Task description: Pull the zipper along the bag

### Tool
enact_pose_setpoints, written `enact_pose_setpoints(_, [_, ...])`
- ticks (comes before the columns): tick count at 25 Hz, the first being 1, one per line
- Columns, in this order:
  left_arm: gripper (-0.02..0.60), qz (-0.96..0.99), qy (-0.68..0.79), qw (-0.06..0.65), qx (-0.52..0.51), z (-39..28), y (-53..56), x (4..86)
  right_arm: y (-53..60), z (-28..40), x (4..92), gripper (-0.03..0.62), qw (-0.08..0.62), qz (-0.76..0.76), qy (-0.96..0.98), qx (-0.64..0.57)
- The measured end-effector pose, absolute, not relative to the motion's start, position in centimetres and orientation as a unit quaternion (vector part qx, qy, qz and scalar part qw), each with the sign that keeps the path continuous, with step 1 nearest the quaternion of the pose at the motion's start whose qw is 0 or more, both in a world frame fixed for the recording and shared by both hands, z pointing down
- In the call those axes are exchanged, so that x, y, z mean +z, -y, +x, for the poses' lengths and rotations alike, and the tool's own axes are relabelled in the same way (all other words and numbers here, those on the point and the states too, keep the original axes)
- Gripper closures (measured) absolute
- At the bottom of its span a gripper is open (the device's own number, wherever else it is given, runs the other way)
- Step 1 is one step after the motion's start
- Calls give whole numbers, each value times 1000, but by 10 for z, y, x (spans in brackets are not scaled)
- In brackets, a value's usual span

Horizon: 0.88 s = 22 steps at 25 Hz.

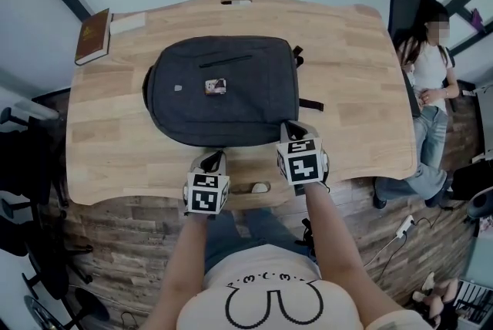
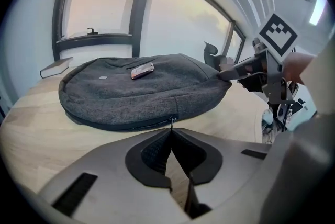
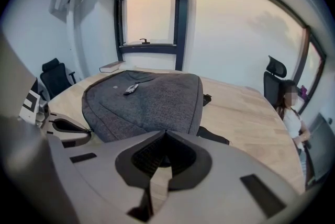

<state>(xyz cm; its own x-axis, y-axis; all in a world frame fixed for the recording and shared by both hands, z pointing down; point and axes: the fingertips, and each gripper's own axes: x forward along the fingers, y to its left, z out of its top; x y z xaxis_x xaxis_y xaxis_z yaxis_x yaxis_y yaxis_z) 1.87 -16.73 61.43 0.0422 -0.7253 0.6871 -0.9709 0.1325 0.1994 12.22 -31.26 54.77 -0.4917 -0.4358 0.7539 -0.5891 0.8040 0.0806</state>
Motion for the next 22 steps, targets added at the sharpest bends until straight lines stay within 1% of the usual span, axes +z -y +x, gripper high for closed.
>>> enact_pose_setpoints(5, [563, 652, 647, 348, 188, 15, 163, 614, 313, 124, 553, 543, 426, 319, 846, 44])
enact_pose_setpoints(12, [564, 662, 629, 357, 196, -17, 144, 615, 316, 126, 554, 543, 438, 340, 829, 73])
enact_pose_setpoints(16, [564, 660, 629, 358, 202, -45, 129, 619, 317, 126, 555, 543, 443, 355, 821, 62])
enact_pose_setpoints(22, [563, 665, 622, 351, 219, -92, 112, 622, 316, 126, 553, 543, 431, 367, 821, 80])
